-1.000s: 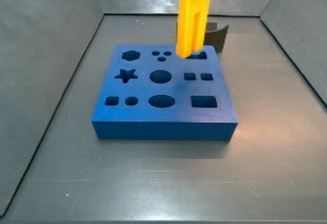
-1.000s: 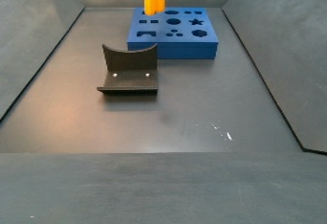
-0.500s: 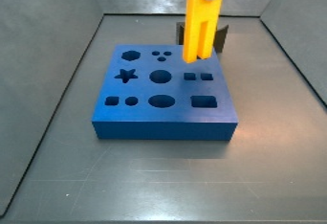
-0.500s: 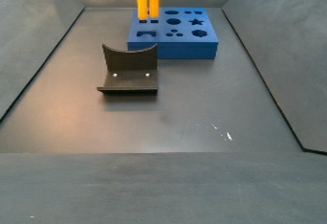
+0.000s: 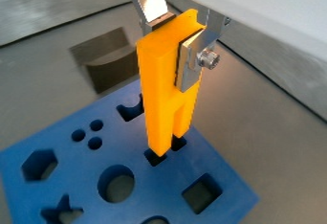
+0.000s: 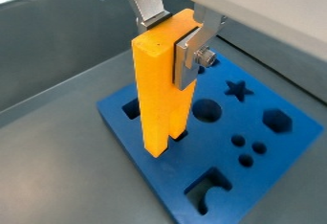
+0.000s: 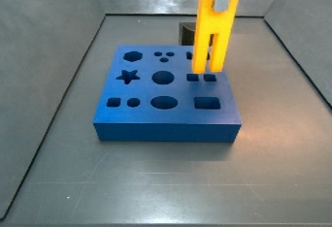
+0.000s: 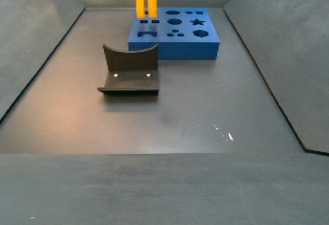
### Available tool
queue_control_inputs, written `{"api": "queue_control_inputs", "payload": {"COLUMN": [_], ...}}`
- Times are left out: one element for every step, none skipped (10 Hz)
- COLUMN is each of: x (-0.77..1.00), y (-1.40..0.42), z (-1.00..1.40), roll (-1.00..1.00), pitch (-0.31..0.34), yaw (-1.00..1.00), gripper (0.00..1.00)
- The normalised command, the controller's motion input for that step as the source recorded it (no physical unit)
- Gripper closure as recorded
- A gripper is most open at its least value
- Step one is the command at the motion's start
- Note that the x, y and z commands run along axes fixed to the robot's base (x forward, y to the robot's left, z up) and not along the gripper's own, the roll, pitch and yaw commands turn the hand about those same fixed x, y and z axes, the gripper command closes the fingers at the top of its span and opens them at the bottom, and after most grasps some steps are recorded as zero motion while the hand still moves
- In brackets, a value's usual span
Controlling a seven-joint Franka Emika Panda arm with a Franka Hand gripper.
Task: Insert the double-square object.
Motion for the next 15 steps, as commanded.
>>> {"api": "queue_control_inputs", "payload": {"x": [0.21, 0.22, 0.28, 0.09, 0.00, -0.08, -0.19, -0.13, -0.07, -0.03, 0.00, -0.01, -0.04, -0.08, -0.17], "y": [-0.02, -0.08, -0.11, -0.09, -0.11, -0.06, 0.00, 0.00, 0.00, 0.00, -0.07, 0.00, -0.08, -0.03, 0.00], "z": [0.00, 0.00, 0.00, 0.00, 0.00, -0.03, -0.05, -0.03, -0.07, -0.05, -0.07, -0.19, -0.17, -0.21, -0.24], "roll": [0.21, 0.20, 0.17, 0.11, 0.07, 0.04, 0.01, 0.00, 0.00, 0.00, 0.00, 0.00, 0.00, 0.00, 0.00], "pitch": [0.196, 0.184, 0.160, 0.084, 0.044, 0.000, 0.000, 0.000, 0.000, 0.000, 0.000, -0.026, -0.036, -0.050, -0.047], "yaw": [-0.47, -0.45, -0.45, -0.29, -0.11, -0.06, -0.07, -0.05, -0.04, -0.01, 0.00, -0.05, 0.00, -0.01, -0.03], "gripper": [1.00, 1.00, 1.00, 1.00, 1.00, 1.00, 1.00, 1.00, 1.00, 1.00, 1.00, 1.00, 1.00, 1.00, 1.00]}}
